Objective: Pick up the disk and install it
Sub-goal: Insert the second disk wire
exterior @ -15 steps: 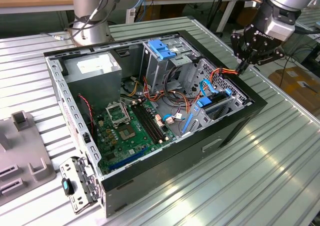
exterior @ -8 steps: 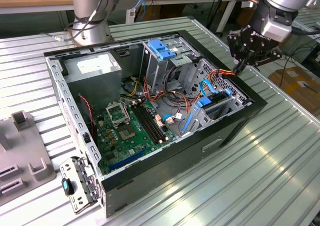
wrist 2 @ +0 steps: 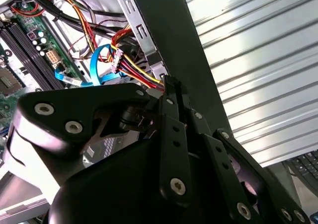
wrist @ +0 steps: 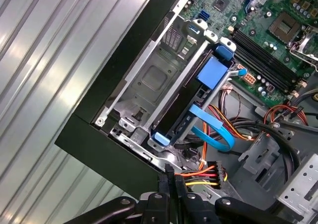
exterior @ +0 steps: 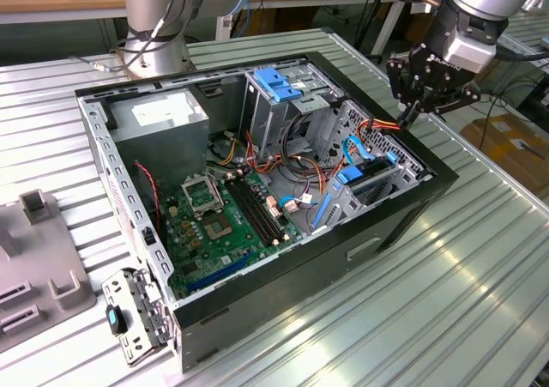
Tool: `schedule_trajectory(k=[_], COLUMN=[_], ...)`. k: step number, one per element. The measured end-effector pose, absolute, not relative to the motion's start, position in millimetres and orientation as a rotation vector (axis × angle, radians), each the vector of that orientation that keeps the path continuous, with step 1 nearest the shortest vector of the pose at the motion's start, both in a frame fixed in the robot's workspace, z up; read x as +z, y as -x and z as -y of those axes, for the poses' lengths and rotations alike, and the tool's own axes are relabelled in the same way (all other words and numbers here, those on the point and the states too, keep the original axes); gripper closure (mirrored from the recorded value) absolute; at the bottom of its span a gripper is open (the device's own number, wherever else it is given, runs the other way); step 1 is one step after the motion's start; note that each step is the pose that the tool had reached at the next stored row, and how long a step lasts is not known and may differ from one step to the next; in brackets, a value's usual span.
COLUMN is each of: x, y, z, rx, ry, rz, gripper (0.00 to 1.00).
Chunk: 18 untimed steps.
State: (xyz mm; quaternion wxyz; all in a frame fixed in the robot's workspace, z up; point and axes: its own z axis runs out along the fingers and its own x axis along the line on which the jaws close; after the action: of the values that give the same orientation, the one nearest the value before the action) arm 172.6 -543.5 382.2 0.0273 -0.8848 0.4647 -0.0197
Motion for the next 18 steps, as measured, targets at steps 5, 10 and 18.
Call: schedule_trajectory(k=[5, 10, 18], x=[381.8, 381.4, 381.2], y=[-172.6, -172.6, -172.4], z=[543.5, 543.5, 543.5], rx=[-0.064, -0.069, -0.069], ry=[2.676, 2.589, 2.581], rz=[-1.541, -1.687, -1.699], gripper=[0.84, 0.84, 0.84])
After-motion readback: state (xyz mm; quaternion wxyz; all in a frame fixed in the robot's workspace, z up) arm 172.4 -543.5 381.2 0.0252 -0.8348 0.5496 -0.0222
